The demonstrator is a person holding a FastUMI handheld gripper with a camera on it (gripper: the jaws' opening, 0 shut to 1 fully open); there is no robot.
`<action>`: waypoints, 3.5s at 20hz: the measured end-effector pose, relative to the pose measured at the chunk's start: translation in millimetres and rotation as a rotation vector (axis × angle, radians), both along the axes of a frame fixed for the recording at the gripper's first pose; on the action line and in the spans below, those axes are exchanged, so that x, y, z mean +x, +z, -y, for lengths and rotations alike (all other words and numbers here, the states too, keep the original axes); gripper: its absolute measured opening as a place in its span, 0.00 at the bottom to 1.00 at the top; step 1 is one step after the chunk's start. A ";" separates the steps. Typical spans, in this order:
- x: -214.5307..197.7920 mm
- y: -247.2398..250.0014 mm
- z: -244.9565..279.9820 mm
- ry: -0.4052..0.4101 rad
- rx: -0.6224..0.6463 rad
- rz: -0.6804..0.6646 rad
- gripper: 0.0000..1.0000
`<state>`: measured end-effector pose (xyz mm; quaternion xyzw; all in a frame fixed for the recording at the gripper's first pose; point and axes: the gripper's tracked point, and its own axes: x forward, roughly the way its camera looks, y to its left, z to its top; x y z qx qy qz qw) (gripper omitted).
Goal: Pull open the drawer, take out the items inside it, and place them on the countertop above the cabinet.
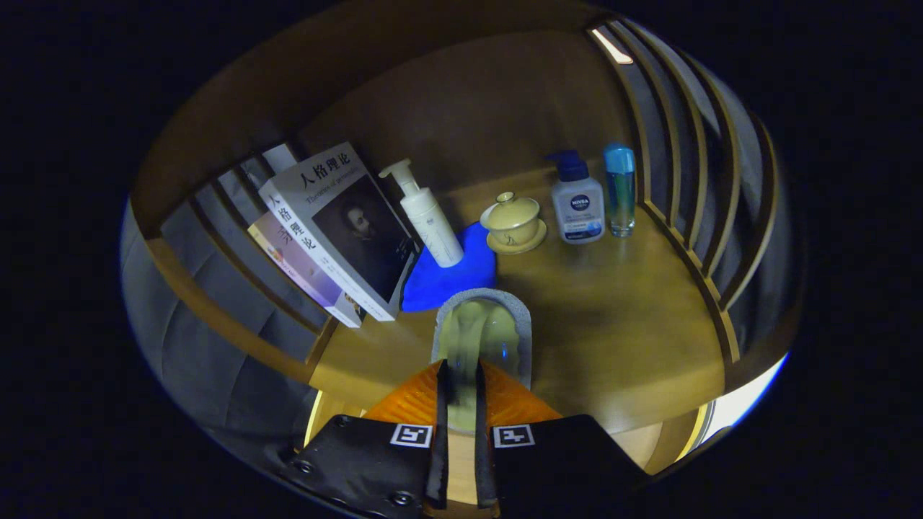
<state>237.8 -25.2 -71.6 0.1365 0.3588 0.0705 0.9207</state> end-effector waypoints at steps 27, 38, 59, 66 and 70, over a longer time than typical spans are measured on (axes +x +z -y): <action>-20.6 41.8 -19.1 -0.020 -0.259 0.347 0.98; -151.7 49.5 -58.0 -0.063 -0.355 0.674 0.98; -283.4 -105.7 -59.6 -0.131 -0.392 0.505 0.98; -280.7 -133.3 -58.1 -0.123 -0.476 0.457 0.97; -277.2 -133.6 -55.5 -0.150 -0.505 0.475 0.97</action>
